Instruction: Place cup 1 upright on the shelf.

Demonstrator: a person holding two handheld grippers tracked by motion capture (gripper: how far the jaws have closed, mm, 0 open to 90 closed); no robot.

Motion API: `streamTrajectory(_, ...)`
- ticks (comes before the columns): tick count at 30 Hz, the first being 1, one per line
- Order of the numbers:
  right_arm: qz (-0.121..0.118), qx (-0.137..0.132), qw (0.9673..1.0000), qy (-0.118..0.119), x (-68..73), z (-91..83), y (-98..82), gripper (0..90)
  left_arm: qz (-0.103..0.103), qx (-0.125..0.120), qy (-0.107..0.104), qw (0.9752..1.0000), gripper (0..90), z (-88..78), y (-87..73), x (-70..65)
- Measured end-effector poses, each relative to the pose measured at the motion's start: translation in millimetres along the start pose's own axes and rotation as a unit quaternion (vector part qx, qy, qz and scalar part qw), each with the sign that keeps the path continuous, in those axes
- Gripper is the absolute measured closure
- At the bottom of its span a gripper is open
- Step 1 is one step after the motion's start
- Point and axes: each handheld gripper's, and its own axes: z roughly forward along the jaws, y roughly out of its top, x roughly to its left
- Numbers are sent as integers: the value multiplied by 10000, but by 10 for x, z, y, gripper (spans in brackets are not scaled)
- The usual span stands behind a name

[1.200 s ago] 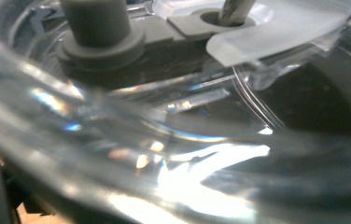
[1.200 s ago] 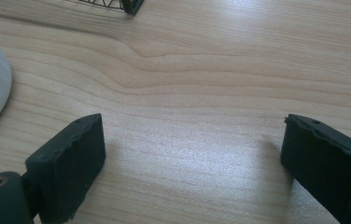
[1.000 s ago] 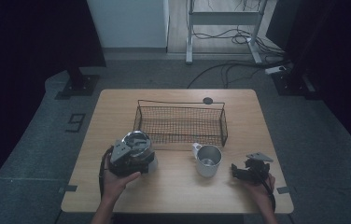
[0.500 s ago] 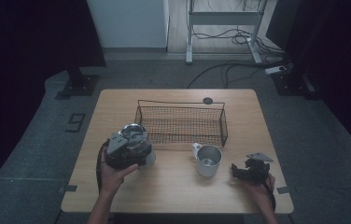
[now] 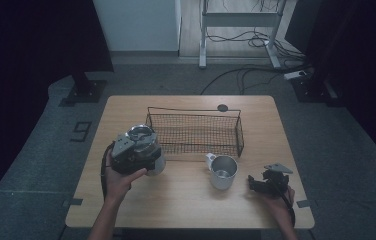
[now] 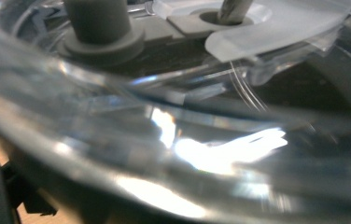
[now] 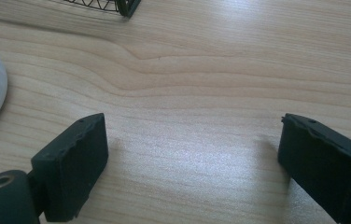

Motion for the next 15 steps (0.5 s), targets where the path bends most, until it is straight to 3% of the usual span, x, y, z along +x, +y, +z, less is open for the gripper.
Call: streamTrajectory(15,6,-12,10000,2,0,2,0,84,69,18,23,10000,40,71,199,0)
